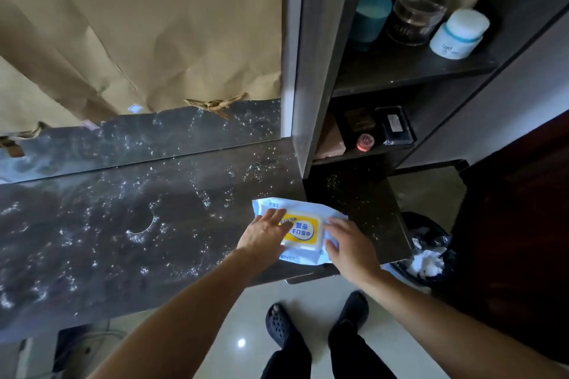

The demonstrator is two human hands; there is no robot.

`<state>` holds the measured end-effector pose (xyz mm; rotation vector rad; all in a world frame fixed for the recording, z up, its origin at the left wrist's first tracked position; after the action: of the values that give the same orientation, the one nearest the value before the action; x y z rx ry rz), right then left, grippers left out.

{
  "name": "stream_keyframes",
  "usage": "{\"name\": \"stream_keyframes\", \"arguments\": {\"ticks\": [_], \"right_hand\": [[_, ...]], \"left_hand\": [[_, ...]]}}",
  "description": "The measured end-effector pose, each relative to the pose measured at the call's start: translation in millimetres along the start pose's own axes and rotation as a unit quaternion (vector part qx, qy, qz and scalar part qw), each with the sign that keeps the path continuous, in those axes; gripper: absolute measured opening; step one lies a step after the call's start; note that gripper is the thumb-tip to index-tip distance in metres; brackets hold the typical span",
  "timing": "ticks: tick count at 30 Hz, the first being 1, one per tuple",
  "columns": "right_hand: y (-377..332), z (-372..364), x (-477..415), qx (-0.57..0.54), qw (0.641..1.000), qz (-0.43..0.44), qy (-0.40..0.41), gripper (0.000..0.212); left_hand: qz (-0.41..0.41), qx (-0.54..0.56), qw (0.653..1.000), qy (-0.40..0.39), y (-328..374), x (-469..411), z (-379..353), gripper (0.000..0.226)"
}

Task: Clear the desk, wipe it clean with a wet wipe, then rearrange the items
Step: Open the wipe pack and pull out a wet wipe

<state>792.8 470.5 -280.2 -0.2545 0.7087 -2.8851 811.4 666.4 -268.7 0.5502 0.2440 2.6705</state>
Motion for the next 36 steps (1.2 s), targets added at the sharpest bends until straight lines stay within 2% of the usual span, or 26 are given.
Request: {"name": "stream_keyframes", "arguments": {"ticks": [2,5,10,16,18,21,23,26,28,30,33,36], "right_hand": [[5.5,-9.7,10.8,0.006,0.999,0.016,-0.045,0.046],[6.9,-13.2,8.9,-0.002,0.998,0.004,-0.055,0.057],[5.3,-9.1,1.8,-0.004,0.997,0.001,-0.071,0.060],[3.3,0.2,-3.8,0.000,0.996,0.001,-0.091,0.059],[1.4,3.3,-3.9,-0.001,0.995,-0.003,-0.098,0.060],[-1.1,4.4,-3.0,0.004,0.996,-0.008,-0.091,0.061],[-2.4,3.7,-2.8,0.007,0.997,-0.002,-0.082,0.063],[-6.6,2.5,-4.6,0.013,0.996,0.036,-0.081,0.060],[-12.7,3.0,-7.6,0.046,0.994,0.055,-0.081,0.052],[-20.2,4.0,-12.7,0.097,0.992,0.061,-0.051,0.037],[-28.5,-0.5,-21.5,0.122,0.991,0.036,-0.038,0.025],[-32.7,-8.0,-28.7,0.043,0.996,-0.059,-0.060,0.024]], "left_hand": [[-0.009,0.003,1.000,0.000,-1.2,-5.8,-2.8,0.058],[-0.016,0.005,1.000,-0.010,-4.4,-9.7,-2.2,0.058],[-0.007,0.061,0.998,-0.011,-8.1,-8.0,-2.5,0.056],[-0.016,0.032,0.999,-0.034,-8.6,-10.4,-1.0,0.053],[-0.002,0.068,0.998,-0.010,-7.3,-8.5,0.3,0.048],[0.000,0.123,0.989,0.080,-1.4,-5.9,11.4,0.036],[0.036,0.151,0.979,0.131,-2.0,-9.5,22.2,0.034],[0.099,0.177,0.965,0.167,-13.7,-16.5,34.4,0.039],[0.128,0.241,0.944,0.183,-24.0,-14.6,36.5,0.038],[0.182,0.289,0.918,0.200,-33.8,-7.2,34.6,0.025],[0.276,0.317,0.880,0.223,-45.4,6.3,24.6,0.010],[0.295,0.340,0.868,0.210,-43.5,17.4,11.4,0.011]]}}
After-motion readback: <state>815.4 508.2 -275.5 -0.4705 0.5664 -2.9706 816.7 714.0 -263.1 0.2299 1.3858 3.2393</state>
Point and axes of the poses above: each hand's wrist, its own x-axis away from the middle knuckle, its own z-axis out of the back of the hand, y = z × x, the point moved 3 cm from there along -x, towards the middle knuckle, and after that the axes turned 3 degrees about x, right-handed, at the moved point
